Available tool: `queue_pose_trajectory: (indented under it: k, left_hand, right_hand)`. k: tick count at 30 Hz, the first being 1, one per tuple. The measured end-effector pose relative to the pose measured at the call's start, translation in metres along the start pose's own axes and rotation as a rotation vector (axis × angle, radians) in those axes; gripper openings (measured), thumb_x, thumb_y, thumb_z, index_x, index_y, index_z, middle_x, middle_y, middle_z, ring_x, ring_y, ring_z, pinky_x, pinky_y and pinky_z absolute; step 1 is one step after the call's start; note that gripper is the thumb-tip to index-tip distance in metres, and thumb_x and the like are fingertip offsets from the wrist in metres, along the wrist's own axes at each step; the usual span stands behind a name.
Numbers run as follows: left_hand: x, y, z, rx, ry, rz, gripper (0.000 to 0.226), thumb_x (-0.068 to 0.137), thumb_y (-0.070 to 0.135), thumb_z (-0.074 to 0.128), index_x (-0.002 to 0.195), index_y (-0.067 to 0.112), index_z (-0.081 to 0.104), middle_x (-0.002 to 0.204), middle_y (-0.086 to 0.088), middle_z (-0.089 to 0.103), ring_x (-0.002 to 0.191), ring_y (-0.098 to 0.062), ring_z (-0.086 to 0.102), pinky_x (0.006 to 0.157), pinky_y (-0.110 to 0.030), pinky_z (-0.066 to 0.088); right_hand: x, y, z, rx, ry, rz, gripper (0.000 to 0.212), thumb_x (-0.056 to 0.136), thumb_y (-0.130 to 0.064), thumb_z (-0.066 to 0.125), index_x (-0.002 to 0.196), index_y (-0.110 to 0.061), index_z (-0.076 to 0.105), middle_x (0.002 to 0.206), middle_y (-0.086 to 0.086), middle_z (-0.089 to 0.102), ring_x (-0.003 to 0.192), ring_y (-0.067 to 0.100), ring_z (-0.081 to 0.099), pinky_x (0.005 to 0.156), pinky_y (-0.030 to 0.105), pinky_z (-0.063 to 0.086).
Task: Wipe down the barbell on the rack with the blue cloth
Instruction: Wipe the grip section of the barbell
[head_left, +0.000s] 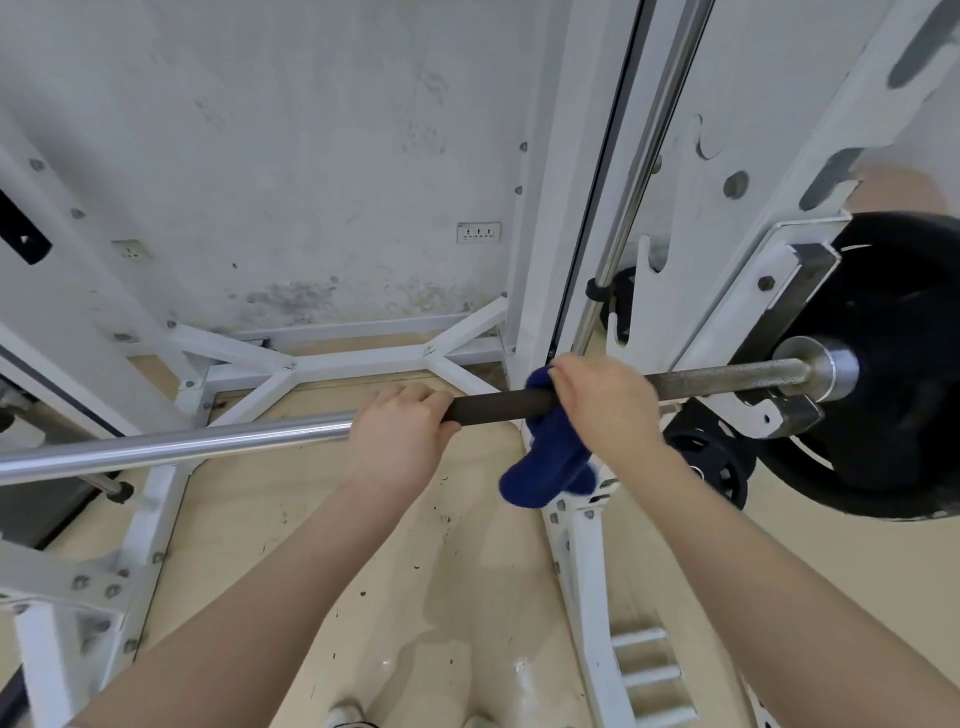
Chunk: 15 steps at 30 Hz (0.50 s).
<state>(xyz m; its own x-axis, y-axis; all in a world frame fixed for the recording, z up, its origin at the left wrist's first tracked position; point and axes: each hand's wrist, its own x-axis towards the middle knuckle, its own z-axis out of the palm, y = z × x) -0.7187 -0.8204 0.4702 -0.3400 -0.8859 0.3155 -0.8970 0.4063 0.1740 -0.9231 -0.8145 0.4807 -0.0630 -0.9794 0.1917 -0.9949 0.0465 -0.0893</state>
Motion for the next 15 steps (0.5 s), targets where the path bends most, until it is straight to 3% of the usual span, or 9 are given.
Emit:
queue_pose_trajectory:
  k: [3, 5, 7, 9, 11, 13, 15]
  left_hand:
    - [-0.004, -0.001, -0.002, -0.004, -0.003, 0.022, 0.016, 0.063, 0.016, 0.08, 0.073, 0.01, 0.069, 0.06, -0.003, 0.066, 0.056, -0.03, 0.061, 0.054, -0.033, 0.047]
    - [-0.008, -0.002, -0.008, -0.039, -0.028, 0.04, 0.013, 0.075, 0.023, 0.063, 0.076, 0.012, 0.068, 0.063, 0.0, 0.067, 0.06, -0.028, 0.061, 0.055, -0.032, 0.046]
    - [-0.008, -0.007, -0.015, -0.194, -0.085, -0.004, 0.028, 0.079, 0.029, 0.043, 0.076, 0.012, 0.065, 0.064, 0.001, 0.064, 0.065, -0.026, 0.059, 0.054, -0.033, 0.047]
    - [-0.01, -0.019, -0.019, -0.275, -0.098, -0.054, 0.029, 0.078, 0.026, 0.04, 0.074, 0.012, 0.064, 0.066, 0.001, 0.062, 0.07, -0.027, 0.058, 0.055, -0.038, 0.05]
    - [-0.015, -0.035, -0.024, -0.219, -0.024, -0.019, 0.028, 0.077, 0.024, 0.042, 0.078, 0.013, 0.068, 0.073, 0.0, 0.067, 0.076, -0.028, 0.061, 0.06, -0.038, 0.053]
    - [-0.02, -0.052, -0.027, -0.105, 0.034, 0.018, 0.015, 0.074, 0.016, 0.06, 0.083, 0.012, 0.071, 0.079, -0.002, 0.071, 0.081, -0.033, 0.063, 0.068, -0.041, 0.052]
    - [-0.024, -0.065, -0.025, -0.055, 0.029, -0.018, 0.02, 0.066, 0.011, 0.078, 0.086, 0.011, 0.073, 0.084, -0.005, 0.071, 0.089, -0.038, 0.062, 0.074, -0.047, 0.049]
  right_hand:
    - [0.005, 0.0, -0.004, 0.056, 0.051, 0.279, 0.03, 0.098, -0.031, 0.037, 0.095, -0.012, 0.06, 0.083, 0.007, 0.064, 0.078, 0.029, 0.061, 0.063, 0.033, 0.045]
    - [0.01, -0.038, 0.001, -0.027, 0.025, 0.21, 0.022, 0.097, -0.022, 0.041, 0.093, -0.01, 0.059, 0.078, 0.005, 0.06, 0.07, 0.027, 0.06, 0.059, 0.031, 0.044]
    - [0.007, -0.089, 0.006, 0.04, -0.034, 0.081, 0.021, 0.097, -0.023, 0.042, 0.093, -0.01, 0.059, 0.08, 0.004, 0.059, 0.069, 0.024, 0.06, 0.055, 0.029, 0.041]
    - [0.003, -0.116, 0.002, 0.122, -0.049, -0.004, 0.013, 0.089, -0.022, 0.059, 0.081, -0.012, 0.061, 0.074, 0.002, 0.062, 0.061, 0.024, 0.063, 0.045, 0.023, 0.028]
    - [0.003, -0.109, 0.0, 0.036, 0.041, -0.106, 0.015, 0.081, -0.027, 0.07, 0.075, -0.015, 0.063, 0.069, 0.001, 0.063, 0.056, 0.023, 0.062, 0.045, 0.021, 0.024]
    - [0.005, -0.089, 0.0, -0.004, 0.011, -0.106, 0.022, 0.093, -0.034, 0.052, 0.09, -0.015, 0.064, 0.087, 0.005, 0.066, 0.076, 0.028, 0.065, 0.058, 0.028, 0.034]
    - [0.009, -0.08, 0.004, 0.045, 0.093, 0.002, 0.033, 0.098, -0.035, 0.041, 0.089, -0.011, 0.063, 0.086, 0.007, 0.067, 0.077, 0.031, 0.065, 0.059, 0.03, 0.036]
